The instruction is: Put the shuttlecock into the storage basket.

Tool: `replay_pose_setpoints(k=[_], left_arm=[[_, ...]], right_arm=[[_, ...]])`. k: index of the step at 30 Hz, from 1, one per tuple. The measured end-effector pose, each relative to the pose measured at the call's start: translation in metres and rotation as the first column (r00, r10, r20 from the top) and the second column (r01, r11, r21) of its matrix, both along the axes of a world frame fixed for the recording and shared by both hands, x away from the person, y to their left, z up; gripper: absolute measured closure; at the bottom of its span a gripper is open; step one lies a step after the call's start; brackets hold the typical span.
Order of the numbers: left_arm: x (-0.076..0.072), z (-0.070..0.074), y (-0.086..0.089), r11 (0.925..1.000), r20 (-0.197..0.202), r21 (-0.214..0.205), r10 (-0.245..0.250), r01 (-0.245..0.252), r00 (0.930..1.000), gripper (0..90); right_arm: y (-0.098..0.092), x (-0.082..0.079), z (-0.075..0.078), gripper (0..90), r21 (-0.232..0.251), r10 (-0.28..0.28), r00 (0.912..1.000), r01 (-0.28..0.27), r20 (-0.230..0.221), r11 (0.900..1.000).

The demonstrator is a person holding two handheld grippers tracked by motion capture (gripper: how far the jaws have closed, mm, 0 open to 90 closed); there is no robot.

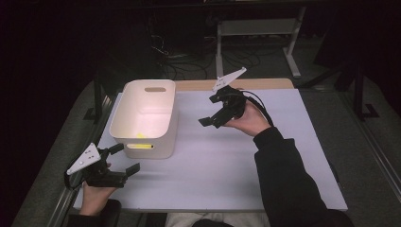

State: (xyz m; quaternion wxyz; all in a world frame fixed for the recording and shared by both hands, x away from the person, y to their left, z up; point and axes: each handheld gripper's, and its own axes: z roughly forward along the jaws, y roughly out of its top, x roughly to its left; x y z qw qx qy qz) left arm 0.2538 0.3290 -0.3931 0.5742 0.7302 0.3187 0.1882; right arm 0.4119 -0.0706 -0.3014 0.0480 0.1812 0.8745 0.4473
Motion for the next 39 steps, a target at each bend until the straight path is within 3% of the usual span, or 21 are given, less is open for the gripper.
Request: replay_pose_setpoints(k=[39], left_arm=[[0.0, 0.0, 0.0, 1.0, -0.004, 0.003, 0.003, -0.003, 1.0, 0.0]], right_arm=[[-0.076, -0.017, -0.024, 0.0, 0.058, -0.13, 0.9915, 0.13, -0.001, 0.9899]])
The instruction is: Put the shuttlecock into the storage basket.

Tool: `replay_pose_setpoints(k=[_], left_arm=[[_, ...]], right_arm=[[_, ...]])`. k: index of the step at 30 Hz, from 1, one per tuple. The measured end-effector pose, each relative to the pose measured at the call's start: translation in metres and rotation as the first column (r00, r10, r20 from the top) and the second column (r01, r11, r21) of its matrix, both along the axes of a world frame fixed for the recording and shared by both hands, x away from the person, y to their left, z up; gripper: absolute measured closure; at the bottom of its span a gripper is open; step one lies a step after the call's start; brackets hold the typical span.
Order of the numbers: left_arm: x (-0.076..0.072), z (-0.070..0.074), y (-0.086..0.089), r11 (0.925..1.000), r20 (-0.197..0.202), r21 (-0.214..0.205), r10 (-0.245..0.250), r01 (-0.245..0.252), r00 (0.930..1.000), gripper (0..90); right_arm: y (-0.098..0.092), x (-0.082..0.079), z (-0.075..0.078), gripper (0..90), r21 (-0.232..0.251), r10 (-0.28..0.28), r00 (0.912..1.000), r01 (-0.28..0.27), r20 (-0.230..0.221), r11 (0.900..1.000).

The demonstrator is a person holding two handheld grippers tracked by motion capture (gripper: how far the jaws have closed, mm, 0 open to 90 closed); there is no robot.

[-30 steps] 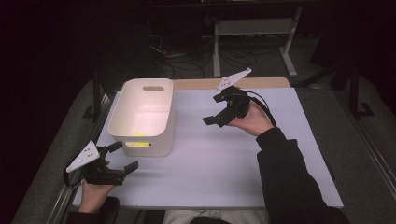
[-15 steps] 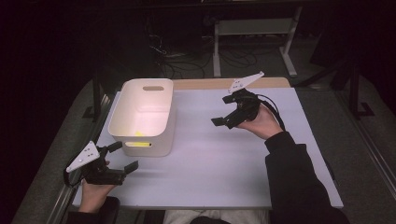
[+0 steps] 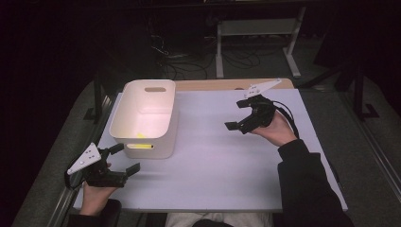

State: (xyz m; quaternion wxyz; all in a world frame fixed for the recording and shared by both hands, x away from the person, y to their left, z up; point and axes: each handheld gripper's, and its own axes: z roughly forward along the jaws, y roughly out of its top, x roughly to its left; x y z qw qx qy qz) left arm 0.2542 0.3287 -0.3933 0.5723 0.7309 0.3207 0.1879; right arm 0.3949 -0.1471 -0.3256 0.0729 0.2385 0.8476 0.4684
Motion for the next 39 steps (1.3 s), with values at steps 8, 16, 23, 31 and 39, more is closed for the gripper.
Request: replay_pose_setpoints(k=[8, 16, 23, 31, 39], left_arm=[[0.0, 0.0, 0.0, 1.0, 0.0, 0.002, -0.001, 0.001, 1.0, 0.0], [0.0, 0.0, 0.0, 1.0, 0.0, 0.004, 0.0, 0.0, 1.0, 0.0], [0.0, 0.0, 0.0, 1.0, 0.0, 0.004, 0.001, -0.001, 1.0, 0.0], [0.0, 0.0, 0.0, 1.0, 0.0, 0.004, 0.003, -0.003, 1.0, 0.0], [0.0, 0.0, 0.0, 1.0, 0.0, 0.003, 0.003, -0.003, 1.0, 0.0]], right_arm=[[-0.015, -0.002, -0.003, 0.0, 0.025, -0.028, 0.9996, 0.028, 0.0, 0.9993], [-0.028, -0.006, -0.012, 0.0, 0.034, -0.046, 0.9989, 0.046, -0.01, 0.9984], [-0.032, -0.01, -0.013, 0.0, 0.042, -0.053, 0.9986, 0.053, -0.01, 0.9977], [-0.039, -0.016, -0.018, 0.0, 0.05, -0.068, 0.9977, 0.068, -0.009, 0.9964], [-0.045, -0.022, -0.023, 0.0, 0.063, -0.083, 0.9965, 0.084, -0.008, 0.9945]])
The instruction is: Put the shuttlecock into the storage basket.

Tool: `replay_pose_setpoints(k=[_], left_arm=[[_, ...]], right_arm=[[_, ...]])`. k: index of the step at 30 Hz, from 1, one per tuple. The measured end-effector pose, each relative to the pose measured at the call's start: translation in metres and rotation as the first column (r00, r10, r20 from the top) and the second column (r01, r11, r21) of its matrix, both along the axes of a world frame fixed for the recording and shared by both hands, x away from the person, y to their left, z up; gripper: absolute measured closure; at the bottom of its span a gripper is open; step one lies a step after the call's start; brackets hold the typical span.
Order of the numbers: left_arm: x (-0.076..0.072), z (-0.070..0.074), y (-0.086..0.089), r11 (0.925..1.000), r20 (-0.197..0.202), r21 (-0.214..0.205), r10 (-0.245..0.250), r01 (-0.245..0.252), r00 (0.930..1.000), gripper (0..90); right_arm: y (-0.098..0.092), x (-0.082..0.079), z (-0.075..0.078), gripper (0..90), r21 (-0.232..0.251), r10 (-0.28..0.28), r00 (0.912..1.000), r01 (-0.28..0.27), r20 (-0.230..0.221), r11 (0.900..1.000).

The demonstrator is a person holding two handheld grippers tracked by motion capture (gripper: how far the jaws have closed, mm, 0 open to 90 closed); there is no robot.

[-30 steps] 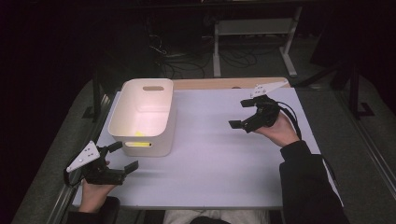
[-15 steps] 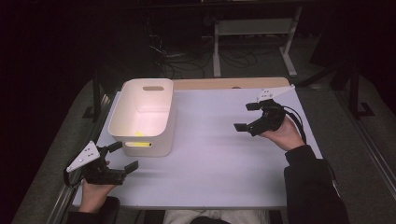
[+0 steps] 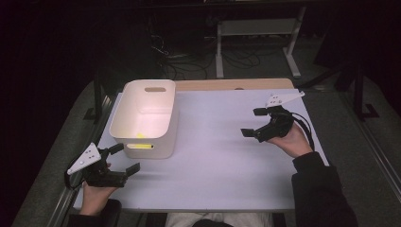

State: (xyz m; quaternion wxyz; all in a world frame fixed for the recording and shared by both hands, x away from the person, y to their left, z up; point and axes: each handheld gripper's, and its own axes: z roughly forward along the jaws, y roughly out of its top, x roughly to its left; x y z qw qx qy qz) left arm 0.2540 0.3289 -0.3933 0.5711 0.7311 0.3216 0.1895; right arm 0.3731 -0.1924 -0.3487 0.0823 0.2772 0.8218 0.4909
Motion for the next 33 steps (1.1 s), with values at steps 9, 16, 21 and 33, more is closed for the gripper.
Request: replay_pose_setpoints(k=[9, 16, 21, 33], left_arm=[[0.0, 0.0, 0.0, 1.0, 0.0, 0.001, 0.002, -0.002, 1.0, 0.0], [0.0, 0.0, 0.0, 1.0, 0.0, 0.002, 0.003, -0.003, 1.0, 0.0], [0.0, 0.0, 0.0, 1.0, -0.001, 0.005, 0.002, -0.002, 1.0, 0.0], [0.0, 0.0, 0.0, 1.0, -0.002, 0.006, 0.003, -0.003, 1.0, 0.0]], right_arm=[[-0.009, -0.009, -0.01, 0.0, -0.009, -0.025, 0.9996, 0.025, -0.012, 0.9996], [-0.018, -0.015, -0.014, 0.0, 0.008, -0.032, 0.9994, 0.032, -0.013, 0.9995], [-0.024, -0.019, -0.017, 0.0, 0.021, -0.041, 0.999, 0.042, -0.016, 0.9989], [-0.035, -0.03, -0.03, 0.0, 0.032, -0.065, 0.9978, 0.066, -0.014, 0.9973]])
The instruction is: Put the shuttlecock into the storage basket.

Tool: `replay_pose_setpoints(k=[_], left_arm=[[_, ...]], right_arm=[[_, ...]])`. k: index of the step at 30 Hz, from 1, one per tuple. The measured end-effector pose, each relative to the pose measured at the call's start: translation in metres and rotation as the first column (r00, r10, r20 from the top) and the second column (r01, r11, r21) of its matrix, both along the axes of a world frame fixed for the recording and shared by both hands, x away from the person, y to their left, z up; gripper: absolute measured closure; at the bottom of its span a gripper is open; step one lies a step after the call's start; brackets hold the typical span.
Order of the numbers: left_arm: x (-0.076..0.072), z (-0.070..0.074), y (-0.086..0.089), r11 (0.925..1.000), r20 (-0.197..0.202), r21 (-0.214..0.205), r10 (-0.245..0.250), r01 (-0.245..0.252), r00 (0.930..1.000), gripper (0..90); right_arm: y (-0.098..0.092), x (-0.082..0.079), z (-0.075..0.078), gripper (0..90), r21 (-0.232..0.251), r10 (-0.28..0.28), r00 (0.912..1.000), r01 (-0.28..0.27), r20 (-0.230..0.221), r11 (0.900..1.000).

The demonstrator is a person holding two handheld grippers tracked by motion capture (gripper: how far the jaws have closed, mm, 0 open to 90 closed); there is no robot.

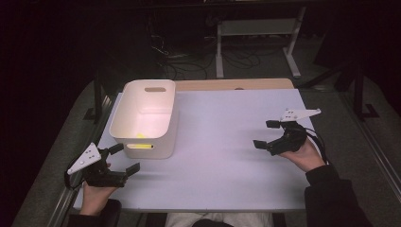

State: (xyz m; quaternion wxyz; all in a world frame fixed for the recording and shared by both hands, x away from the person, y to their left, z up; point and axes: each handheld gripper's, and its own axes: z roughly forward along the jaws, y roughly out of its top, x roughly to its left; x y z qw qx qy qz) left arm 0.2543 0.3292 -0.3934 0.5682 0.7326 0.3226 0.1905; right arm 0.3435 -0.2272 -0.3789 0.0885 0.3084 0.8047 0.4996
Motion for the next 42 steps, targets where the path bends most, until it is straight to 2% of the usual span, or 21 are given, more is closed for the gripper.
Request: replay_pose_setpoints(k=[20, 27, 31, 42], left_arm=[[0.0, 0.0, 0.0, 1.0, 0.0, 0.002, 0.0, 0.0, 1.0, 0.0], [0.0, 0.0, 0.0, 1.0, 0.0, 0.0, 0.003, -0.003, 1.0, 0.0], [0.0, 0.0, 0.0, 1.0, 0.002, -0.003, 0.005, -0.005, 1.0, 0.0], [0.0, 0.0, 0.0, 1.0, 0.0, 0.001, 0.003, -0.003, 1.0, 0.0]], right_arm=[[-0.026, -0.024, -0.023, 0.0, 0.013, -0.062, 0.9981, 0.062, -0.001, 0.998], [-0.035, -0.034, -0.033, 0.0, -0.004, -0.084, 0.9964, 0.084, -0.002, 0.9964], [-0.038, -0.039, -0.038, 0.0, -0.017, -0.104, 0.9946, 0.104, 0.007, 0.9945], [-0.048, -0.05, -0.045, 0.0, -0.003, -0.144, 0.9892, 0.144, 0.027, 0.9896]])
